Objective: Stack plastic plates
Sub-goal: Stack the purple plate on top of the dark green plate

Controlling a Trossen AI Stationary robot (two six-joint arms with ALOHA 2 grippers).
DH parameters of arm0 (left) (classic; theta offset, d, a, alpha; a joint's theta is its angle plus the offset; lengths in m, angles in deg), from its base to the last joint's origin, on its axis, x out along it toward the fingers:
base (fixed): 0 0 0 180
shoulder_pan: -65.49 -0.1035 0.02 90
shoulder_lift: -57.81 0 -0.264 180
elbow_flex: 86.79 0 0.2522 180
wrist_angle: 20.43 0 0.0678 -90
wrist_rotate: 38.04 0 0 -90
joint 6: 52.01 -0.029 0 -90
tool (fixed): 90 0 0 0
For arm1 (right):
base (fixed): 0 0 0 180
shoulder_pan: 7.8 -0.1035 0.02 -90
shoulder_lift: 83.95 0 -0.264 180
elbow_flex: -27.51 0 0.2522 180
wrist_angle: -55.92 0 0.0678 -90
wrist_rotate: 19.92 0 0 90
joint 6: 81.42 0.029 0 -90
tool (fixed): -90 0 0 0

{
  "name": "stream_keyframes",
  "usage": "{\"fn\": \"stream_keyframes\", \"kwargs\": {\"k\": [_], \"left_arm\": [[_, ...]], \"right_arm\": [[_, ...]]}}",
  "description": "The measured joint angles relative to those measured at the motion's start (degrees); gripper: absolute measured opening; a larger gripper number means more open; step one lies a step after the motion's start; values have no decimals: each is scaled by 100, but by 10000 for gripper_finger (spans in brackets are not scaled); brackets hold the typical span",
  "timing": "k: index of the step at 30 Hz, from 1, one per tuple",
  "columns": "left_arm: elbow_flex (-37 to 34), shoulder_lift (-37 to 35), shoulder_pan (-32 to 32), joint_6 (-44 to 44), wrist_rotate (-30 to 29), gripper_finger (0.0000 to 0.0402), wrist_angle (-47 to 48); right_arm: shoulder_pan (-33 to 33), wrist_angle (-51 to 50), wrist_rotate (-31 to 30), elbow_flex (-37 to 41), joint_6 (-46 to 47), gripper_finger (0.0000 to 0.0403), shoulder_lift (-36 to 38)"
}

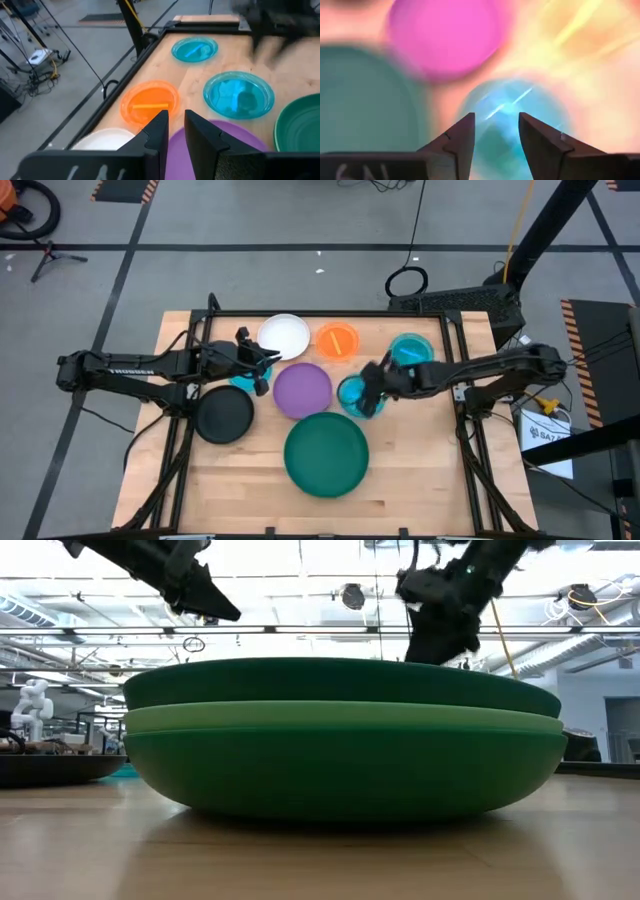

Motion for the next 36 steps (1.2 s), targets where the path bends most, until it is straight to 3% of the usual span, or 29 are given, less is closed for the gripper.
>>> {"fn": "stream_keyframes", "kwargs": {"k": [4,7,10,17,23,29,36], "left_arm": [[0,0,1,-7,9,69,30],[0,-1,1,-30,9,69,-15],[1,0,-1,-34,9,69,-16],[0,1,-3,-209,7,69,-160],[0,0,-3,-348,3,69,-329],[0,1,-3,-236,0,69,-320],[0,-1,33,965,27,69,257]], "right_arm": [[330,6,-2333,-2,-942,130,491],[649,86,-3048,-1,-1629,112,722],[947,124,-2954,-1,-1917,91,817],[1269,622,-1750,446,-1999,38,808],[1348,953,-1710,1086,-1344,11,808],[1369,978,-1698,1324,-433,20,808],[1372,987,-1696,1328,-208,71,808]]}}
